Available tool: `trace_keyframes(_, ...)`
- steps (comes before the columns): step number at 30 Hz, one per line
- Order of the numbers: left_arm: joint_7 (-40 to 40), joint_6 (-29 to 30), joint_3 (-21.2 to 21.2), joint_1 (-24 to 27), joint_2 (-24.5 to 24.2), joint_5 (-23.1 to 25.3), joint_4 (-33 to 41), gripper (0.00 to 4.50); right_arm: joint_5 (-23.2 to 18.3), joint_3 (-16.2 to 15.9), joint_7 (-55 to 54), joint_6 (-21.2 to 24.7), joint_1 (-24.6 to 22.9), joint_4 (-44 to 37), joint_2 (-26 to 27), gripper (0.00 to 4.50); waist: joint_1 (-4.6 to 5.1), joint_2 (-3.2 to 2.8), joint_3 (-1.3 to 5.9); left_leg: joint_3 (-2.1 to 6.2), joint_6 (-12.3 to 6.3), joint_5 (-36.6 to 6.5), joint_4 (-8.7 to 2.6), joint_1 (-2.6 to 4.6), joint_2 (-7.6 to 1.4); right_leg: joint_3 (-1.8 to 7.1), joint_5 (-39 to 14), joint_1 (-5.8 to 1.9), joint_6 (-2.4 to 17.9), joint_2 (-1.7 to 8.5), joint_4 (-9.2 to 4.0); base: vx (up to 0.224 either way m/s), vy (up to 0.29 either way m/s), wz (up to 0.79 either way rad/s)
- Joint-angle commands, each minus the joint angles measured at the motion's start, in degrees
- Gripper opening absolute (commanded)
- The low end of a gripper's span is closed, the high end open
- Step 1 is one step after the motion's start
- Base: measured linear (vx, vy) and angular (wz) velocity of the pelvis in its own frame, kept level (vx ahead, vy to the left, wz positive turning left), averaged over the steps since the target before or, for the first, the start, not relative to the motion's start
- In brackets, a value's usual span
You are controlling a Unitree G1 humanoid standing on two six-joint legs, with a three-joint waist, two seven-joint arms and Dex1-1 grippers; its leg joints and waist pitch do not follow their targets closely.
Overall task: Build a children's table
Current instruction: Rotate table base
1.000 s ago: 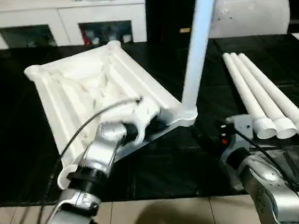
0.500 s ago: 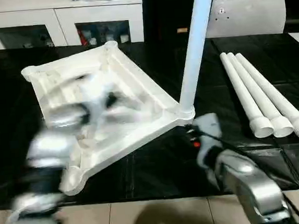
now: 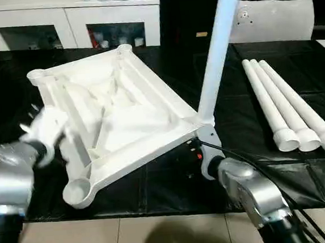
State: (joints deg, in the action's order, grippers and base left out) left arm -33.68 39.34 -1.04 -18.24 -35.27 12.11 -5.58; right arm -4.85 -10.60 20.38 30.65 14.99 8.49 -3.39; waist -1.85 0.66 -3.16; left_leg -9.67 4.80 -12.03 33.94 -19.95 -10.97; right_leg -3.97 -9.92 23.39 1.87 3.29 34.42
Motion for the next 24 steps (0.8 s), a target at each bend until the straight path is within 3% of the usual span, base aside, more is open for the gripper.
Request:
trace_keyframes(1,-1.18,0.89,0.92,0.25,0.48,-0.97,1.28,0.02,0.36,0.15,-0.32,-0.91,1.33,1.40,0.31,4.50,0.04,-0.69,3.45,0.53,-0.60,-7.23,-4.06,-0.03,-1.80,3.29,-12.15,-3.09,10.20,4.37,-3.66,0.000,0.000,0.00)
trace_keyframes(3,-3.99,2.00,3.14,1.58,-0.66,-1.55,2.55,0.02,0.73,0.20,-0.67,-2.10,3.01,4.24,0.66,4.50,-0.05,-0.98,3.49,0.57,-0.63,-7.25,-4.04,0.01,-1.81,3.31,-11.85,-2.99,10.26,4.37,-3.59,0.000,0.000,0.00)
trace_keyframes(4,-5.66,3.64,3.88,2.20,-1.21,-2.26,4.21,0.02,0.74,0.31,-0.77,-2.61,3.79,5.52,0.82,4.50,0.16,-0.65,3.38,0.52,-0.49,-7.59,-4.14,-0.07,-1.83,3.28,-12.02,-3.02,10.50,4.30,-3.61,0.000,0.000,0.00)
trace_keyframes(8,-11.22,6.94,6.08,3.83,-3.23,-5.18,7.99,0.02,0.88,0.61,-1.38,-4.22,5.66,8.67,1.10,4.50,0.20,-0.70,3.39,0.56,-0.46,-7.72,-4.14,-0.11,-1.75,3.24,-12.50,-3.12,10.56,4.25,-3.53,0.000,0.000,0.00)
trace_keyframes(10,-15.10,8.52,7.42,4.98,-4.24,-7.69,10.45,0.02,1.09,0.81,-1.51,-5.24,6.76,10.64,1.34,4.50,0.36,-0.66,3.22,0.61,-0.34,-8.55,-4.25,-0.15,-1.78,3.24,-14.18,-3.04,10.76,4.37,-3.62,0.000,0.000,0.00)
trace_keyframes(11,-19.77,8.58,8.81,6.38,-5.18,-11.04,13.52,0.02,1.53,0.91,-1.59,-6.40,7.90,12.62,1.52,4.50,0.23,-0.68,3.24,0.45,-0.24,-9.40,-4.04,0.34,-1.80,3.30,-15.12,-2.66,10.47,4.34,-3.84,0.000,0.000,0.00)
trace_keyframes(13,-23.66,9.52,9.74,7.33,-5.57,-15.07,16.96,0.02,1.45,1.35,-1.70,-6.96,8.88,13.71,1.71,4.50,0.31,-0.72,3.22,0.54,0.02,-9.34,-4.17,0.14,-1.81,3.28,-15.19,-2.84,10.39,4.32,-3.68,0.000,0.000,0.00)
trace_keyframes(17,-28.15,10.64,11.15,7.64,-4.20,-20.14,20.77,0.02,1.25,2.08,-2.35,-7.97,9.67,15.06,1.97,4.50,0.49,-0.53,3.37,0.32,-0.04,-7.19,-4.07,0.05,-1.62,3.29,-11.79,-3.03,10.70,4.00,-3.26,0.000,0.000,0.00)
trace_keyframes(20,-28.79,10.69,11.99,6.55,-3.02,-21.28,20.98,0.02,1.26,2.06,-2.41,-8.79,9.88,15.94,1.93,4.50,0.79,-0.29,3.46,0.28,-0.44,-6.48,-3.91,-0.24,-1.47,3.29,-10.58,-3.32,10.90,3.97,-3.16,0.000,0.000,0.00)
trace_keyframes(24,-27.02,9.53,13.07,2.72,1.28,-21.27,17.50,0.02,1.65,2.40,-2.41,-9.46,9.88,16.59,2.16,4.50,1.15,-0.30,3.29,0.17,-0.63,-7.90,-3.76,-0.27,-1.28,3.32,-14.36,-3.24,9.94,3.86,-3.74,0.000,0.000,0.00)
